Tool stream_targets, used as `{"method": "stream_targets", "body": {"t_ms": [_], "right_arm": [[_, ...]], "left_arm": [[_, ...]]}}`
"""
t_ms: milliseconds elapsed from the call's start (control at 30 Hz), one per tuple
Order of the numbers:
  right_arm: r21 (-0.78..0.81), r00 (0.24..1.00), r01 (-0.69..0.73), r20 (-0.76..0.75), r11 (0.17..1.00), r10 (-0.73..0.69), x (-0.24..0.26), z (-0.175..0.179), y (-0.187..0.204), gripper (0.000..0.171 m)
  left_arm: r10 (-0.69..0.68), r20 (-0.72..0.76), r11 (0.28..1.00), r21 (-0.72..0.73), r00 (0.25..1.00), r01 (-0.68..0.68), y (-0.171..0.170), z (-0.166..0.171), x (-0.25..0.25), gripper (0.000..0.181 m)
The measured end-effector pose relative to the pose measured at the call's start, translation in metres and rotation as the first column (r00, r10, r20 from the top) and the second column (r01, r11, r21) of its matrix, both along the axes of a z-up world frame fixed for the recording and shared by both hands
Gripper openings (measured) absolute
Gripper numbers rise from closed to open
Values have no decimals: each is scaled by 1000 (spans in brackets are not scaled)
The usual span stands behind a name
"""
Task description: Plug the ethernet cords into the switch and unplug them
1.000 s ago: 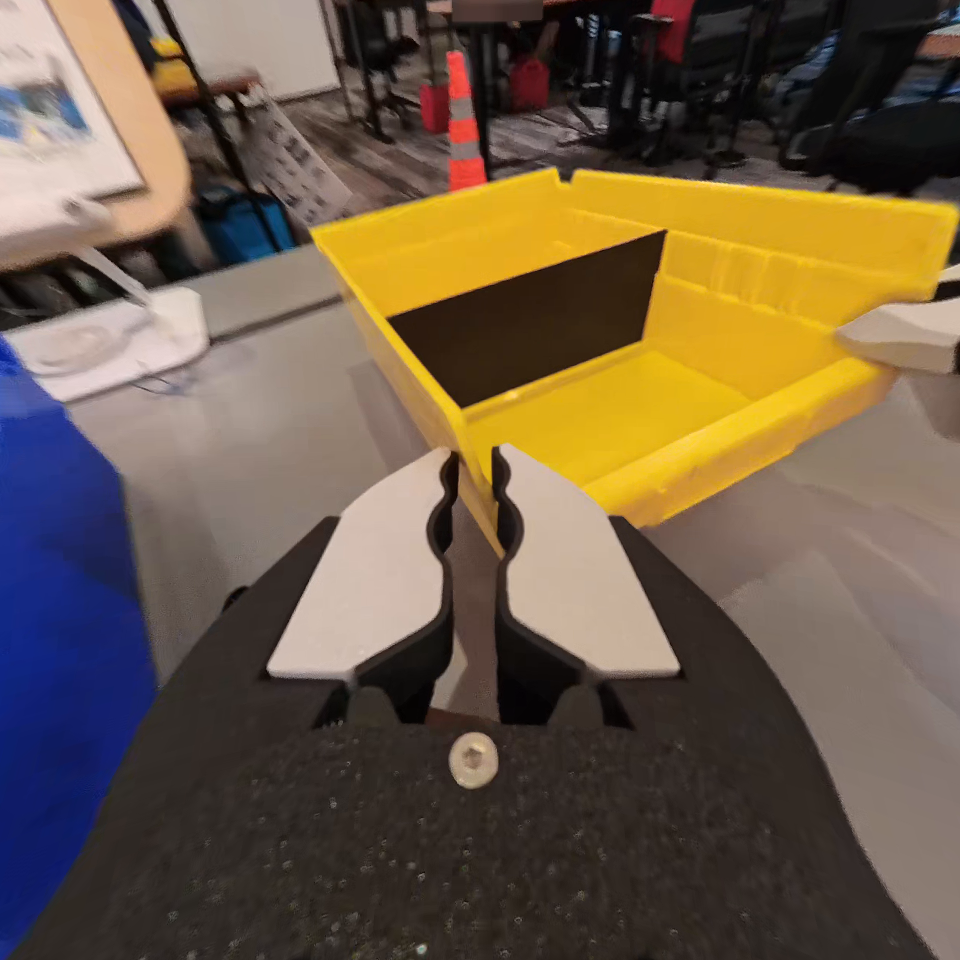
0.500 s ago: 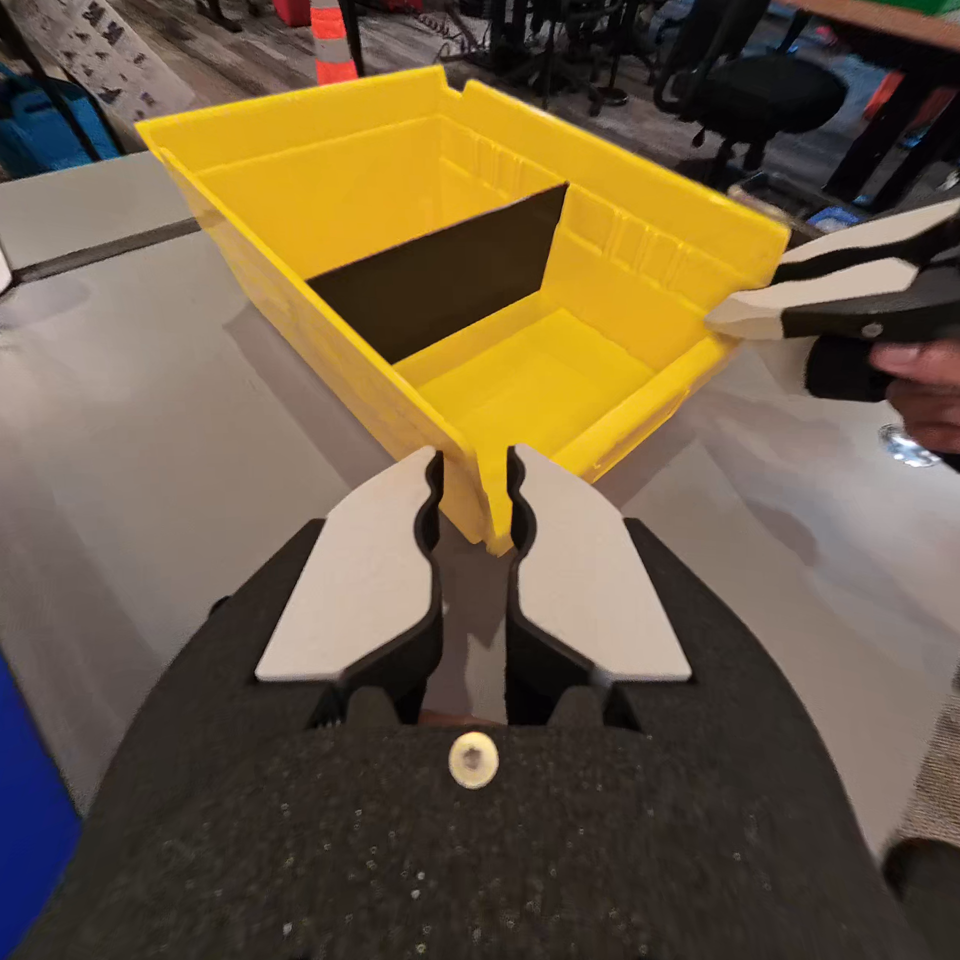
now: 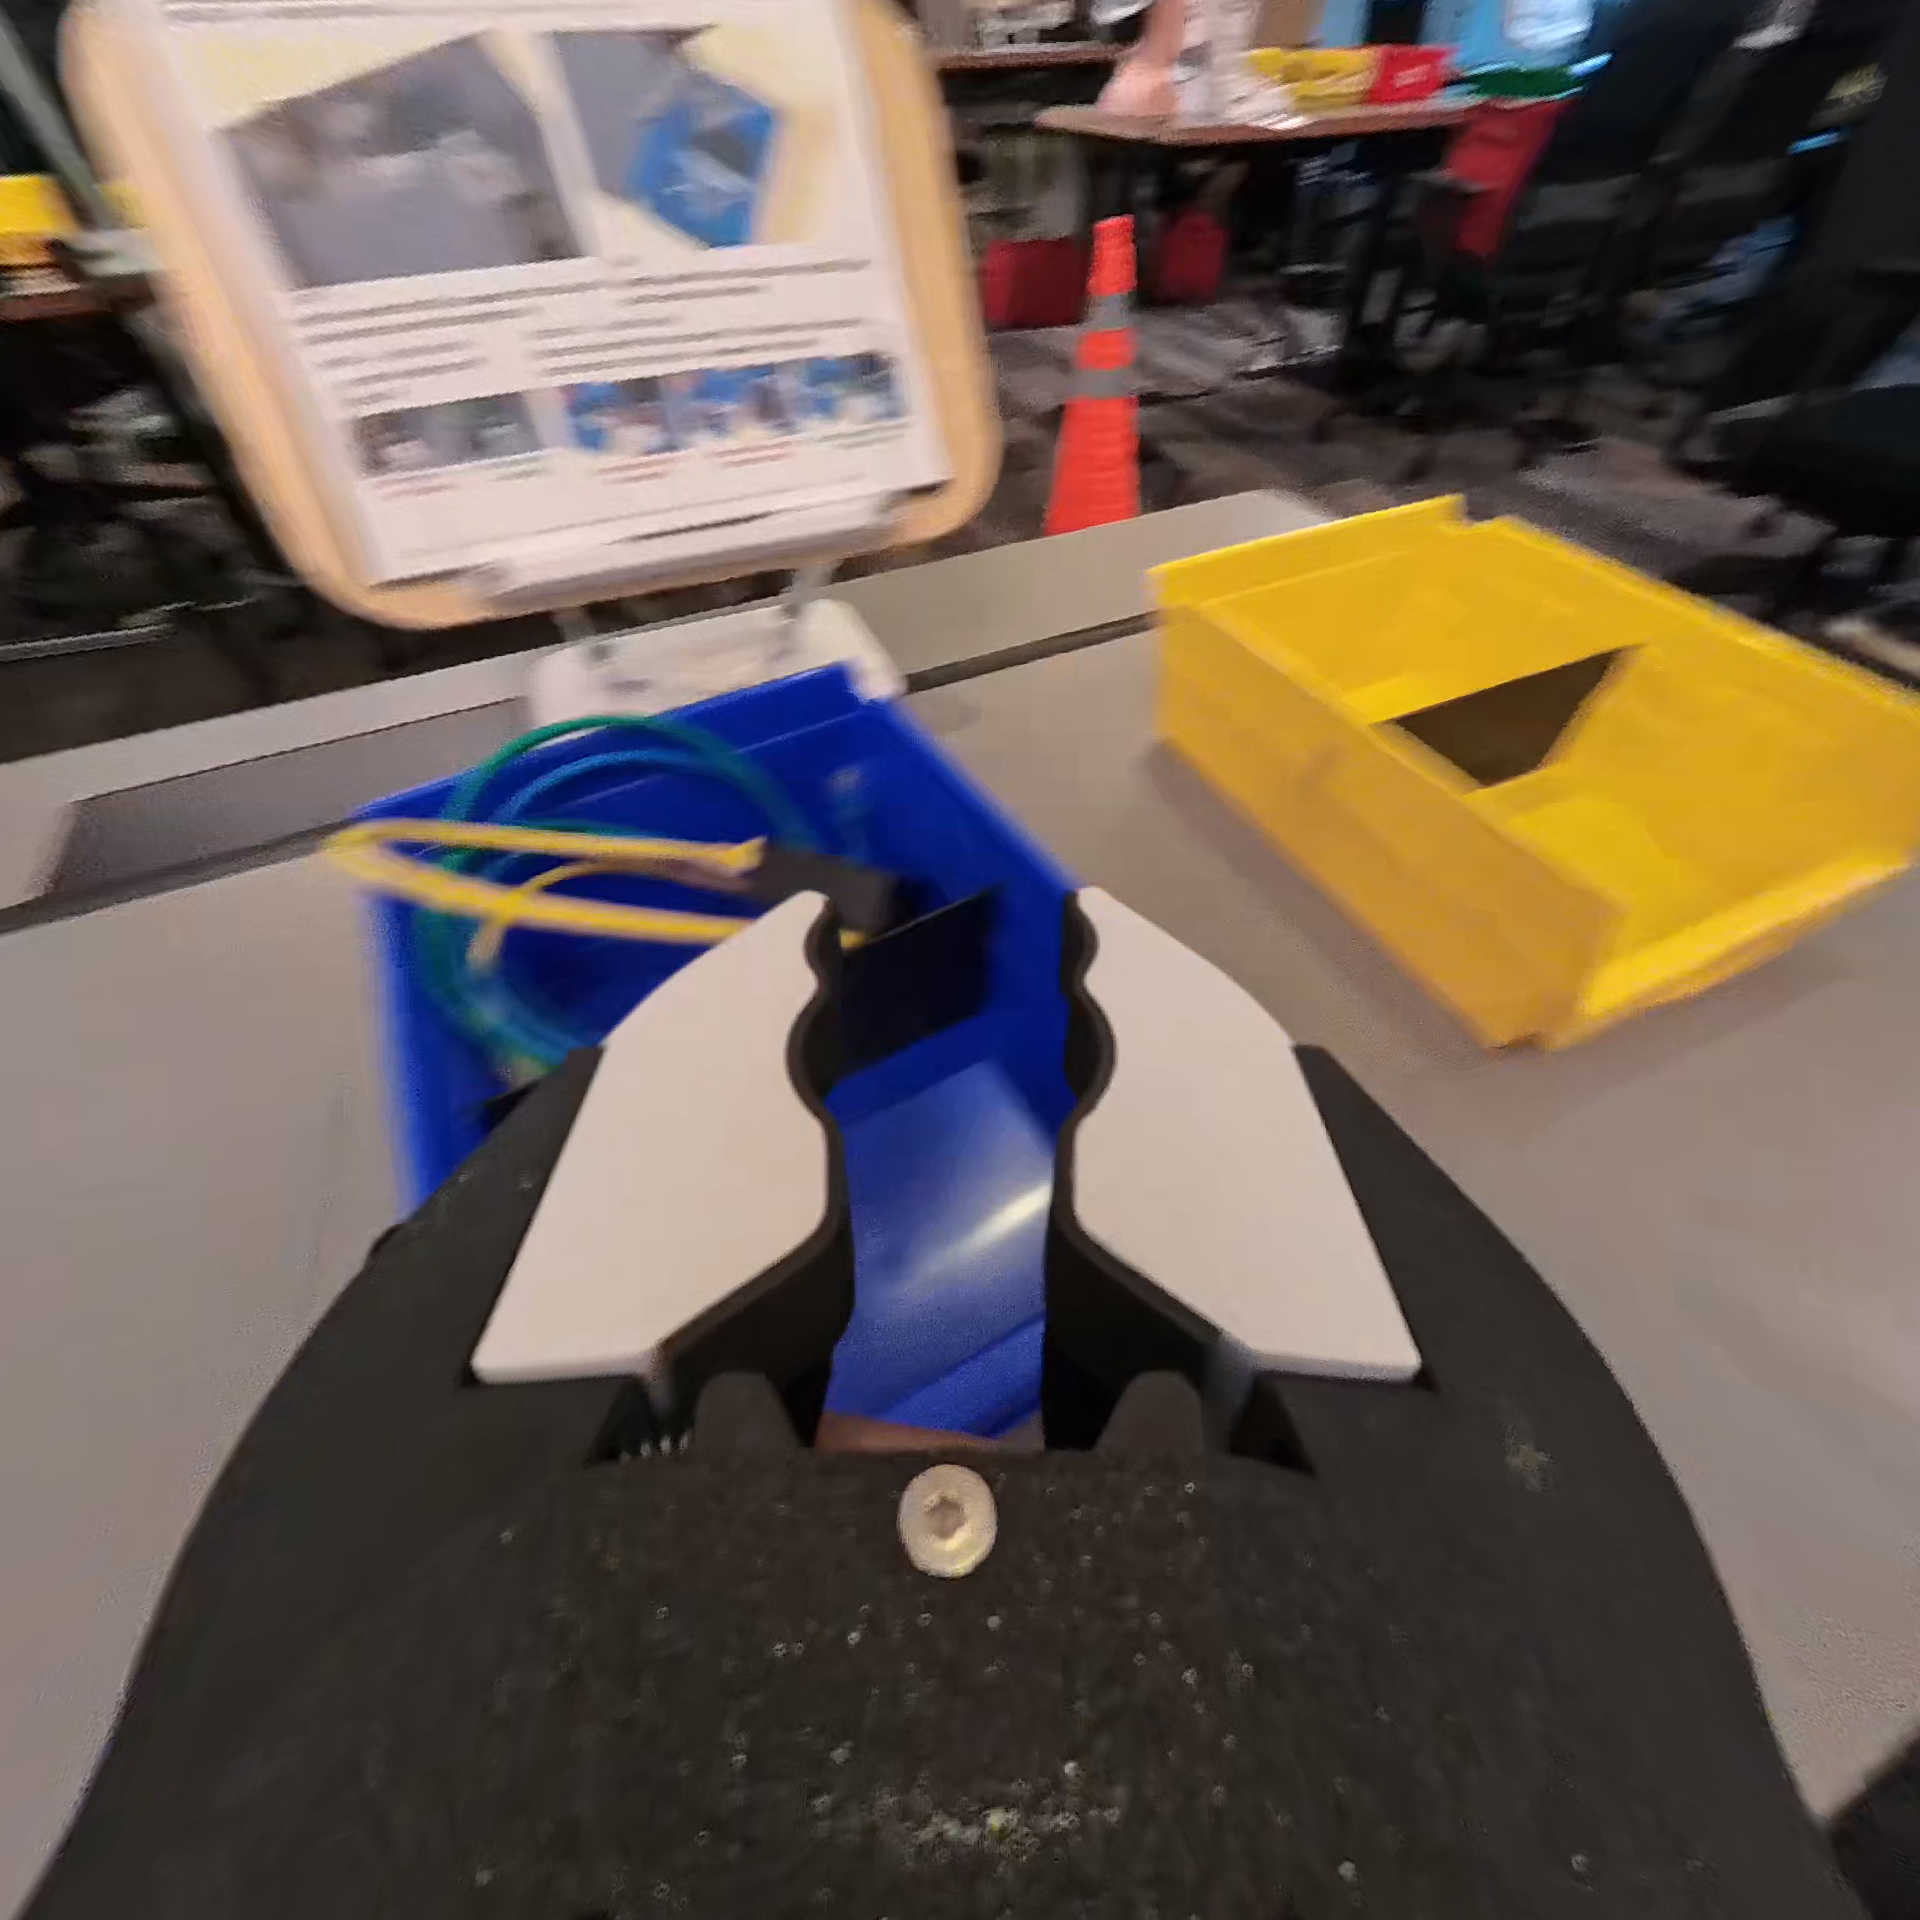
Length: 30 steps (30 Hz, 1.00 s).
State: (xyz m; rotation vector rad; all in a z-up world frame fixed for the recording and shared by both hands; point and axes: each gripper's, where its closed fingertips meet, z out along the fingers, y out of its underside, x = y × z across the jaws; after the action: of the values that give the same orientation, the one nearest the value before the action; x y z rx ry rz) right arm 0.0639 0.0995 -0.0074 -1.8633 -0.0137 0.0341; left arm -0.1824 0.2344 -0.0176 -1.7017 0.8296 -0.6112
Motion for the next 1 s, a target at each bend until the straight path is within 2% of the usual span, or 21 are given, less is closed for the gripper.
{"method": "stream_targets", "body": {"t_ms": [67, 133, 167, 233, 300, 333, 400, 433, 467, 533, 600, 633, 667, 833, 1000], "right_arm": [[21, 983, -167, -76, 986, 168, -62, -3, 30, 33], [0, 944, -298, -151, 955, 294, -122, -17, 58, 37], [-2, 933, -316, -185, 949, 310, -145, -26, 72, 40], [-35, 944, -269, -205, 962, 257, -174, -55, 101, 52], [-125, 987, -106, -131, 987, 89, -177, -96, 122, 54], [-185, 994, -34, -105, 982, 15, -178, -117, 127, 54], [-287, 997, 17, -70, 958, -39, -189, -151, 128, 60], [-292, 997, 23, -61, 956, -42, -195, -158, 128, 67], [-270, 997, 28, -58, 963, -46, -200, -157, 130, 66], [-221, 995, 84, -35, 972, -94, -201, -150, 132, 38], [-227, 988, 149, -16, 962, -156, -197, -148, 132, 27], [-220, 980, 186, -32, 958, -198, -193, -147, 131, 17], [-210, 974, 213, -31, 954, -224, -190, -144, 130, 7], [-210, 971, 236, 23, 949, -237, -208, -138, 135, 5], [-149, 980, 196, 13, 969, -196, -253, -117, 166, 5]], "left_arm": [[130, -52, 992, 10, 990, -129, 28, -16, -51, 60], [217, -85, 976, -11, 973, -219, 45, -36, -92, 62], [237, -94, 970, -39, 967, -242, 49, -49, -106, 63], [240, -117, 961, -115, 964, -253, 54, -78, -121, 67], [217, -127, 952, -192, 968, -238, 54, -107, -122, 66], [203, -127, 946, -230, 971, -228, 54, -119, -120, 65], [172, -113, 931, -305, 979, -199, 56, -138, -113, 53], [147, -95, 923, -343, 985, -171, 57, -142, -107, 59], [120, -66, 912, -387, 991, -137, 57, -144, -101, 47], [124, -53, 898, -418, 991, -135, 60, -143, -99, 35], [147, -94, 904, -391, 985, -173, 65, -142, -105, 21], [175, -120, 915, -347, 977, -206, 69, -139, -111, 11], [187, -153, 927, -301, 970, -226, 71, -138, -115, 9], [255, -215, 926, -225, 943, -302, 80, -130, -137, 3], [321, -206, 922, -153, 924, -355, 105, -104, -188, 3]]}}
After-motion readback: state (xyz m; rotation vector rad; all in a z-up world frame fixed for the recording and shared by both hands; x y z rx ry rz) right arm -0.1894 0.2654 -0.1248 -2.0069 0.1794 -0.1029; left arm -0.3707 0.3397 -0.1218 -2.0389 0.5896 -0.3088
